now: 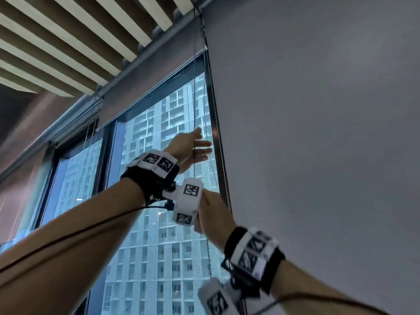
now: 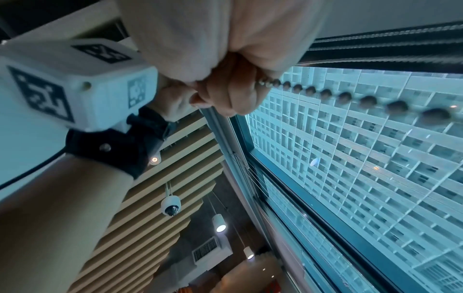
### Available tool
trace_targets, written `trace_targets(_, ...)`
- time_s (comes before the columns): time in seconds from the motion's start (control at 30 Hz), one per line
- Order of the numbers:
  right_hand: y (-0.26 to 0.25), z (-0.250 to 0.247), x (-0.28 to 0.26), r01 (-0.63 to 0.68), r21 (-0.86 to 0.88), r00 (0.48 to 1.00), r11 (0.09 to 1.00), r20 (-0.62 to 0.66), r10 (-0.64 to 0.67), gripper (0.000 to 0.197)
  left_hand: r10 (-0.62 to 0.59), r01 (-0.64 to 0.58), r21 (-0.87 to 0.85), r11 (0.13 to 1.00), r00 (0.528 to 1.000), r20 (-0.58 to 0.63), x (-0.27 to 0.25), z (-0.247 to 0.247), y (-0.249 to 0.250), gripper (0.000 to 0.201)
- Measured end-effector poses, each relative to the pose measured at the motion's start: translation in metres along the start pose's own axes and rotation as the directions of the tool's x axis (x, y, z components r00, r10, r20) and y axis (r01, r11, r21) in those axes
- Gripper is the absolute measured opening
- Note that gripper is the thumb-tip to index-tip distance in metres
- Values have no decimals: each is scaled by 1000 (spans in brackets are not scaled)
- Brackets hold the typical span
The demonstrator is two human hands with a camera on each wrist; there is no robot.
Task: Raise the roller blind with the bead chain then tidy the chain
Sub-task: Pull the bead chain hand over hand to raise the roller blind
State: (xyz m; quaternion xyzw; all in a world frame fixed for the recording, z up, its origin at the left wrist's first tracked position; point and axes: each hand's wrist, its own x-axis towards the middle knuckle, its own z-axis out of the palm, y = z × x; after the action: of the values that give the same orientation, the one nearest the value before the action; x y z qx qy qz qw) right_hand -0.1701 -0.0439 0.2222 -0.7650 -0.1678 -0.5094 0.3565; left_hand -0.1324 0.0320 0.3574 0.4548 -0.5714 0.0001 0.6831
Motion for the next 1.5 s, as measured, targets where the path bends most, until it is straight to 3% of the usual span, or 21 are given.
trace_targets(0.07, 10, 0, -12, -75, 151, 997, 986, 42, 70, 40, 46, -43, 37, 998, 995, -89, 4, 5, -2, 19)
trace_targets(0.13, 7, -7, -10, -139, 219, 983, 966, 151, 107, 37, 158, -136, 128, 982, 971, -181, 7, 8, -6, 20)
trace_targets(0.23, -2, -25, 16, -288, 347, 942, 892, 269, 200, 29, 239, -220, 121, 968, 957, -163, 8, 18, -7, 27)
trace_targets(0.27, -4, -33, 28, -315, 410, 939, 856, 266, 218, 26, 241, -223, 124, 967, 958, -155, 7, 21, -8, 28)
trace_targets(0.37, -15, -59, 67, -275, 573, 961, 772, 151, 230, 38, 237, -211, 176, 962, 961, -145, -2, 22, -19, 24)
trace_targets(0.43, -29, -69, 87, -229, 545, 973, 806, 103, 207, 45, 227, -208, 167, 964, 968, -109, -17, 19, -35, 20)
trace_targets(0.5, -40, -76, 100, -232, 496, 972, 837, 138, 188, 45, 193, -184, 135, 974, 980, -54, -38, 17, -54, 17)
trace_targets(0.57, -45, -77, 105, -268, 451, 960, 851, 199, 197, 32, 139, -139, 109, 984, 990, 9, -60, 16, -76, 15)
trace_targets(0.63, -42, -73, 106, -300, 447, 954, 843, 168, 250, 21, 89, -95, 99, 991, 994, 65, -74, 12, -95, 21)
trace_targets(0.7, -36, -63, 107, -285, 459, 958, 841, 103, 268, 22, 68, -78, 94, 993, 992, 110, -77, 10, -105, 28)
trace_targets(0.83, -32, -50, 109, -137, 432, 988, 892, -11, 157, 28, -6, -9, 83, 997, 984, 180, -68, 10, -91, 37)
trace_targets(1.07, -31, -57, 104, -89, 425, 993, 901, -34, 114, 32, -57, 63, -68, 996, 995, 80, -41, -11, -61, 34)
trace_targets(1.2, -32, -59, 102, -66, 318, 995, 946, -46, 85, 30, -78, 99, -101, 990, 978, 192, -39, -8, -57, 37)
trace_targets(1.3, -27, -68, 96, -86, 258, 996, 962, 29, 81, 25, -103, 119, -33, 992, 946, 306, -45, -5, -63, 29)
trace_targets(1.4, -2, -77, 82, -174, 242, 985, 955, 21, 174, 20, -109, 109, 15, 994, 963, 247, -49, -8, -82, 26)
trace_targets(1.5, 39, -78, 73, -300, 23, 940, 954, -164, 299, 22, -80, 68, 105, 992, 990, 115, -50, -17, -105, 34)
